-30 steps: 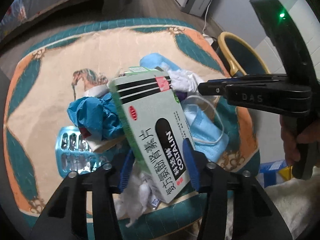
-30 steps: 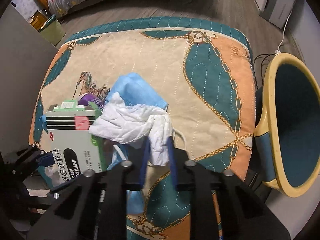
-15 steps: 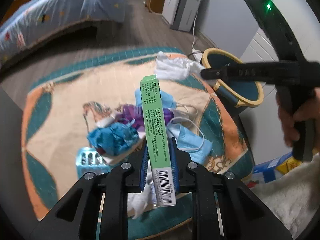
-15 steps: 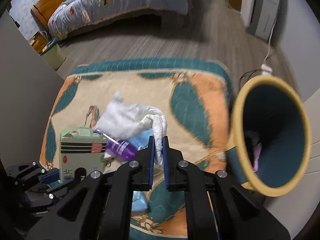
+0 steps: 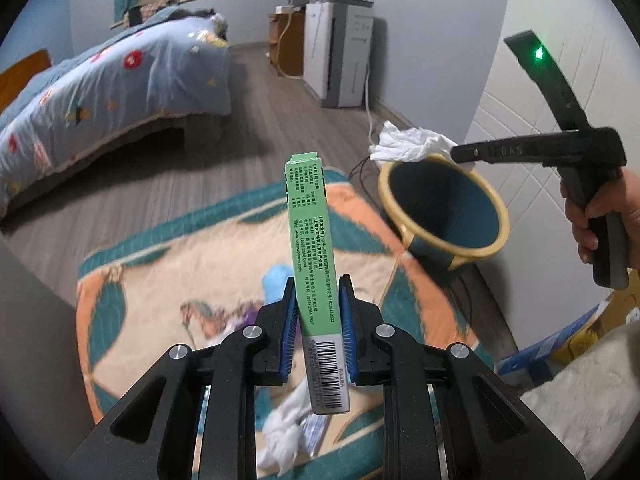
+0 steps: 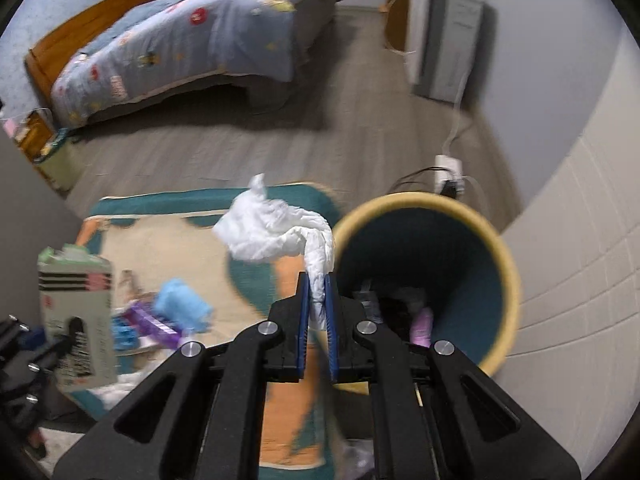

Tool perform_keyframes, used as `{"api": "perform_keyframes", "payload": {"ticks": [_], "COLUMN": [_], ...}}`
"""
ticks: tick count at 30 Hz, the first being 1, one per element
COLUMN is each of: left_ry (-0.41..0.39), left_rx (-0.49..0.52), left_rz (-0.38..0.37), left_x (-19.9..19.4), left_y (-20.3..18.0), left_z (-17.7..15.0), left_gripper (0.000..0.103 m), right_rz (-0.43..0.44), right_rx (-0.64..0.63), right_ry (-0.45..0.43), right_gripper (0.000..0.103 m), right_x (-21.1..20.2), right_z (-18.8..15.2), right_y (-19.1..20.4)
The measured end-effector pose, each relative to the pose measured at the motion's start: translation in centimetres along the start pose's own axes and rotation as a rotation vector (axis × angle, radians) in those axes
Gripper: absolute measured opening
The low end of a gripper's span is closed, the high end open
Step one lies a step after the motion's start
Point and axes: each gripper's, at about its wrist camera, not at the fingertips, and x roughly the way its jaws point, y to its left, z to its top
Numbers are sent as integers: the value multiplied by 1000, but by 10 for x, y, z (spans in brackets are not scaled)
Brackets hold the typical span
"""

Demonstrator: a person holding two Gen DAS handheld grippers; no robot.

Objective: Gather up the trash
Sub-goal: 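Carry the tissue and green box over the bin and open both tools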

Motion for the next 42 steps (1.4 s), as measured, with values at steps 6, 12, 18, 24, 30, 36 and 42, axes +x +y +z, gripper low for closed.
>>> {"api": "perform_keyframes", "payload": {"ticks": [6, 12, 18, 24, 30, 36, 42], "left_ry": [0, 5, 32, 63, 59, 28, 11], "left_rx": [46, 95, 137, 174, 178, 193, 131], "left_rz": [-50, -114, -151, -160, -161, -137, -102], "left_x": [23, 52, 89, 121, 136, 128, 109], "left_y": [-30, -68, -100, -123, -134, -126, -101], "left_z": [36, 68, 93, 102, 112, 110, 99], "left_gripper": [20, 19, 19, 19, 23, 57, 86], "right_rz": [-71, -119, -148, -170, -199, -202, -190], "right_rx": [85, 150, 188, 197, 209, 201, 192], "right_ry": [-7, 3, 16, 37, 39, 39, 25], "right_gripper": [7, 7, 7, 7, 8, 25, 50], "right_x": [8, 22, 30, 38, 42, 42, 39], "right_z": [-1, -9, -16, -21, -22, -23, -20], "right_y": [-54, -92, -111, -120, -122, -120, -115]}}
